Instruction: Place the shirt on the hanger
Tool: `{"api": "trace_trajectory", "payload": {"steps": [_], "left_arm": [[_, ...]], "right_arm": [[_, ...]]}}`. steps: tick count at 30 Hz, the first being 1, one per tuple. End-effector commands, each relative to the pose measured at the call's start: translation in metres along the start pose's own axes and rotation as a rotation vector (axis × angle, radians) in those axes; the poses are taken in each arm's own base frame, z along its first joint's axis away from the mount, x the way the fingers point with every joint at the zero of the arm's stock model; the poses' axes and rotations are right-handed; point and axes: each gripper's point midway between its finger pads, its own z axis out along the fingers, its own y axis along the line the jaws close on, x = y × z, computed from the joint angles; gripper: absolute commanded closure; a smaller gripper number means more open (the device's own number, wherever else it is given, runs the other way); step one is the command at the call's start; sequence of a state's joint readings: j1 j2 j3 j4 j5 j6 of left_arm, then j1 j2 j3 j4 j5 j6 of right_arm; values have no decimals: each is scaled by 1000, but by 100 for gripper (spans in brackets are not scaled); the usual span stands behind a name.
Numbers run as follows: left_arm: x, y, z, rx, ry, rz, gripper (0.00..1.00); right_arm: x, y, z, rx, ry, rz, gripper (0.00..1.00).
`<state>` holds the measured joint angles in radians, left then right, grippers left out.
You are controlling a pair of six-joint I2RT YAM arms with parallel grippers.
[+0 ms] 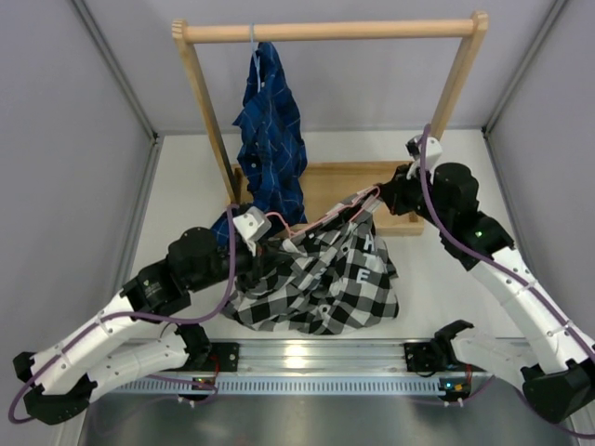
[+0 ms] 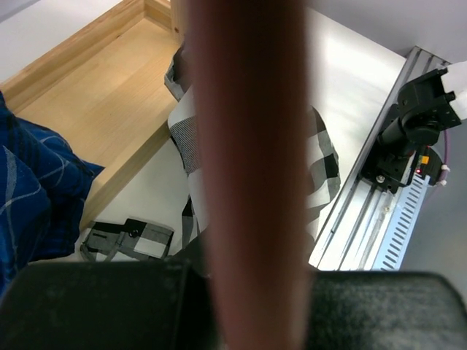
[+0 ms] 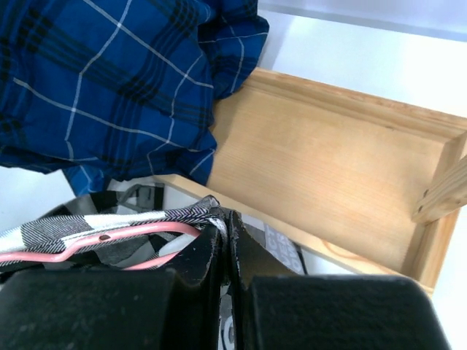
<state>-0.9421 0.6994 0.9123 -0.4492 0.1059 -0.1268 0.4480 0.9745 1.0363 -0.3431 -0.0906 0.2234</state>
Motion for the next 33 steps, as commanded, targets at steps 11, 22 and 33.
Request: {"api": "trace_trajectory", "payload": {"steps": [11,22,33], "left_arm": [[10,-6,7,30,287,27,100],[-99,12,38,-143,-37,-107,100],[-242,-30,69,88,-447,-177,100]], "right_arm": [[-61,-15,-4,303,-80,-347,100],[-61,63,-46,-42,-195,65,100],[-20,116,-105,-500,-264,477,100]]}}
